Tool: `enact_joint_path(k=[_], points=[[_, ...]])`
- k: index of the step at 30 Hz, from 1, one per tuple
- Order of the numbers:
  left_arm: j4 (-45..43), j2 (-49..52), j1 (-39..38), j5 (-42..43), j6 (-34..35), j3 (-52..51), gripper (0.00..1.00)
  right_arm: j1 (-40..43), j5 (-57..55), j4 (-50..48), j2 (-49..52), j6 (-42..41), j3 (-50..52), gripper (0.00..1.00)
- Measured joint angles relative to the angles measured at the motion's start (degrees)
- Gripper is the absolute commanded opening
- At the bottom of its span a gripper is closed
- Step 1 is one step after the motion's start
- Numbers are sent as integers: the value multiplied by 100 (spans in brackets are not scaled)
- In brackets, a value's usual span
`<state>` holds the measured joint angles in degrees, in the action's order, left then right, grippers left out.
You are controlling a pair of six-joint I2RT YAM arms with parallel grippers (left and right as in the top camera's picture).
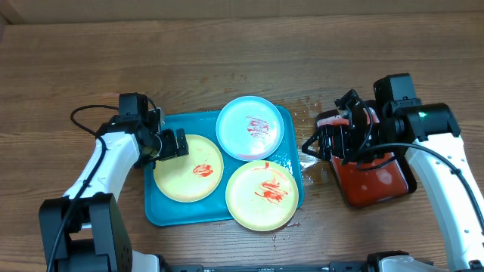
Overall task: Clean dirty plates on tray and stack at the side
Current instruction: 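Move the left gripper to the left yellow plate's rim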
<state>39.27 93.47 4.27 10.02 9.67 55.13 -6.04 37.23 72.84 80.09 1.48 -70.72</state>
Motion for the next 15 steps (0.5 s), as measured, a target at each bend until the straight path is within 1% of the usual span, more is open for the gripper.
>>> enact_joint_path(k=[11, 14, 15], points=[[76, 0, 0, 44, -83, 0, 100, 0, 0, 11, 0, 0, 0, 100], [249, 0, 0, -247, 103, 0, 100, 0, -2, 13, 0, -4, 0, 100], [295, 0, 0, -343, 184, 0, 99, 0, 2, 11, 0, -2, 0, 100]])
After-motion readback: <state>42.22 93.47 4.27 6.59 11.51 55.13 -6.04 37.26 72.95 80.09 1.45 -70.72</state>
